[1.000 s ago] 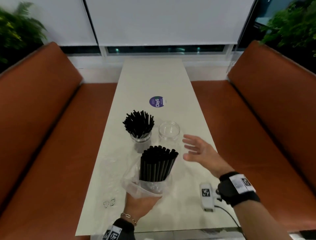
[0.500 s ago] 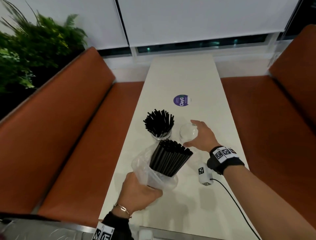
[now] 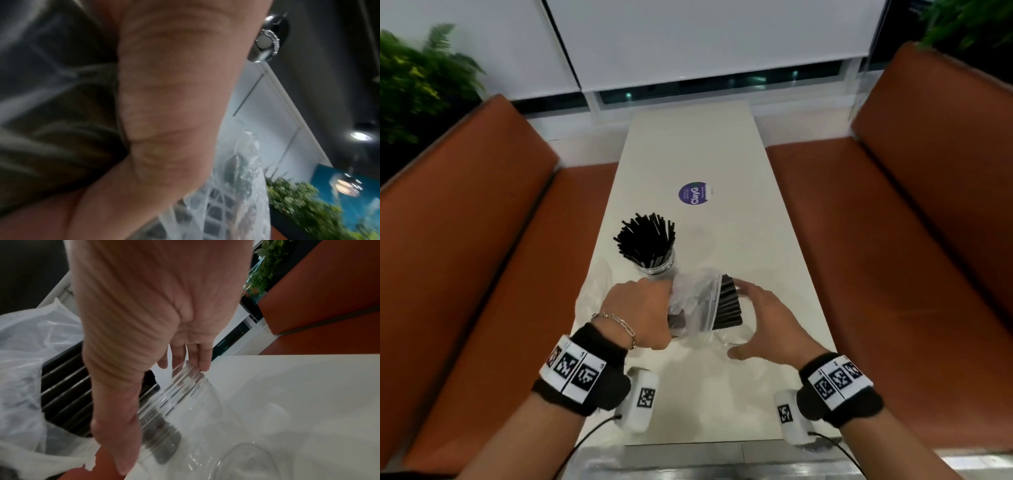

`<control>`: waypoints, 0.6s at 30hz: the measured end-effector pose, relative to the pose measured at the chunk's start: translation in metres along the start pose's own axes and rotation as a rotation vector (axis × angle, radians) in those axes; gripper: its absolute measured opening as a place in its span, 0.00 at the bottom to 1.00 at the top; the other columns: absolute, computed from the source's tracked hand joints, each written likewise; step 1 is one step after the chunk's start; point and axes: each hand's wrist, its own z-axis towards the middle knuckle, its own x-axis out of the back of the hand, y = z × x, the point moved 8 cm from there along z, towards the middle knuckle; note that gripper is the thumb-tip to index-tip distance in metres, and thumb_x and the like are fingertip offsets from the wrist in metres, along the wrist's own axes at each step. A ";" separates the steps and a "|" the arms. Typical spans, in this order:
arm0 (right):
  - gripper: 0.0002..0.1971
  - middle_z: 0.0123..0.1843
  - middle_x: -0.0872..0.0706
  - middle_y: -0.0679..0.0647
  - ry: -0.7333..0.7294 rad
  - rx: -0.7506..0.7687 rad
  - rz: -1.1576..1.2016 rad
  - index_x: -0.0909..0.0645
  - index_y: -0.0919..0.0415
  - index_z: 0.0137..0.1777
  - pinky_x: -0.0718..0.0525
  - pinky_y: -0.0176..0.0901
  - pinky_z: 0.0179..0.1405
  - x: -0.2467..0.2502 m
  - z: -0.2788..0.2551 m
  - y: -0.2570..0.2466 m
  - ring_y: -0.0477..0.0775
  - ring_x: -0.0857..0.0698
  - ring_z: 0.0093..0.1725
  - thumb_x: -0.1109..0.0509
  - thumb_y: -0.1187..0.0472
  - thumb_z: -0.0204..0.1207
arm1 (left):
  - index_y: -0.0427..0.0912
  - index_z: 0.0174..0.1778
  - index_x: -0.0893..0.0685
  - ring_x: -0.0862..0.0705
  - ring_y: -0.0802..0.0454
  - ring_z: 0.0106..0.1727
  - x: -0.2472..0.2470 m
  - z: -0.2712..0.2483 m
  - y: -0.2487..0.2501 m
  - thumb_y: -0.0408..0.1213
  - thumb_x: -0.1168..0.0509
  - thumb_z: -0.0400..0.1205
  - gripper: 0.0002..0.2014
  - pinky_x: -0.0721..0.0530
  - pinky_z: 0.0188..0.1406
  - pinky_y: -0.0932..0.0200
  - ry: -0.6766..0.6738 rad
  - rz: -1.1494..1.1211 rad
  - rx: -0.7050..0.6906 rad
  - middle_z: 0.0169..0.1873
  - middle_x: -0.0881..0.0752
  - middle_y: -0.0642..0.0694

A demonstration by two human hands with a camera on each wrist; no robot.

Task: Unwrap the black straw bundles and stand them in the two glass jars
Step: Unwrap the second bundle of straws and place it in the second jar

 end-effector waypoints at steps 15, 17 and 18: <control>0.49 0.63 0.13 0.35 0.094 0.022 0.010 0.21 0.40 0.73 0.11 0.38 0.59 -0.004 -0.006 -0.021 0.39 0.13 0.60 0.09 0.41 0.47 | 0.45 0.31 0.22 0.24 0.53 0.26 0.054 0.001 0.063 0.35 0.25 0.65 0.11 0.29 0.26 0.63 -0.180 0.369 -0.182 0.29 0.20 0.50; 0.40 0.52 0.12 0.31 0.062 -0.013 0.017 0.16 0.41 0.66 0.10 0.35 0.53 -0.012 -0.006 -0.015 0.33 0.13 0.51 0.08 0.42 0.49 | 0.45 0.32 0.23 0.24 0.53 0.25 0.056 0.001 0.070 0.36 0.24 0.66 0.12 0.28 0.27 0.63 -0.165 0.359 -0.207 0.28 0.21 0.49; 0.37 0.48 0.12 0.31 0.044 -0.029 0.025 0.14 0.42 0.62 0.09 0.35 0.51 -0.015 -0.006 -0.013 0.34 0.13 0.48 0.08 0.44 0.50 | 0.45 0.31 0.23 0.24 0.53 0.25 0.057 0.001 0.073 0.36 0.23 0.66 0.12 0.28 0.26 0.64 -0.160 0.352 -0.216 0.28 0.21 0.49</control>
